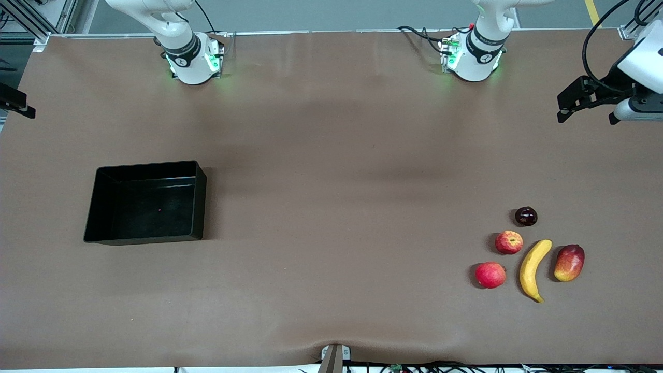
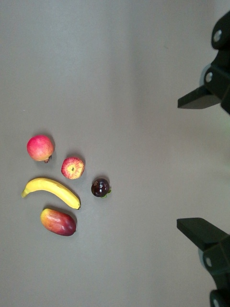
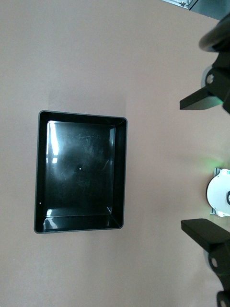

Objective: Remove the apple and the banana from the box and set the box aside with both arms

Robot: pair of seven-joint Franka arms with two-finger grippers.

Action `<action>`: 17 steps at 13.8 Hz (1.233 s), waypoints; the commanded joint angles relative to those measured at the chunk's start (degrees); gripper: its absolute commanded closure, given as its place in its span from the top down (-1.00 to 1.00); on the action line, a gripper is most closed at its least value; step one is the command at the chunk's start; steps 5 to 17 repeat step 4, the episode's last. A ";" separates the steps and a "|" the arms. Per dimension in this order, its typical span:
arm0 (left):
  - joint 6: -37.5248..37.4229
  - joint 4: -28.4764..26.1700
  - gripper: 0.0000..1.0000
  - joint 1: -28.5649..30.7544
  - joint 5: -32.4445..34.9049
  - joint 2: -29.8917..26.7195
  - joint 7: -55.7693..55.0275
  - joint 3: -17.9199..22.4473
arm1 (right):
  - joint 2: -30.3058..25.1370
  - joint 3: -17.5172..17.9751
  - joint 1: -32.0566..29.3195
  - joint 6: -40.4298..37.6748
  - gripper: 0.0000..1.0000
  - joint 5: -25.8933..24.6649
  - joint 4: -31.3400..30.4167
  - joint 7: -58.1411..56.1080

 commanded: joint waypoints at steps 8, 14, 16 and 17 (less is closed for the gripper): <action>-0.57 1.18 1.00 0.67 -0.25 0.60 0.77 0.50 | -6.11 0.84 2.29 3.00 1.00 0.05 -5.47 0.15; -0.57 1.18 1.00 0.67 -0.25 0.60 0.77 0.50 | -6.11 0.84 2.29 3.00 1.00 0.05 -5.47 0.15; -0.57 1.18 1.00 0.67 -0.25 0.60 0.77 0.50 | -6.11 0.84 2.29 3.00 1.00 0.05 -5.47 0.15; -0.57 1.18 1.00 0.67 -0.25 0.60 0.77 0.50 | -6.11 0.84 2.29 3.00 1.00 0.05 -5.47 0.15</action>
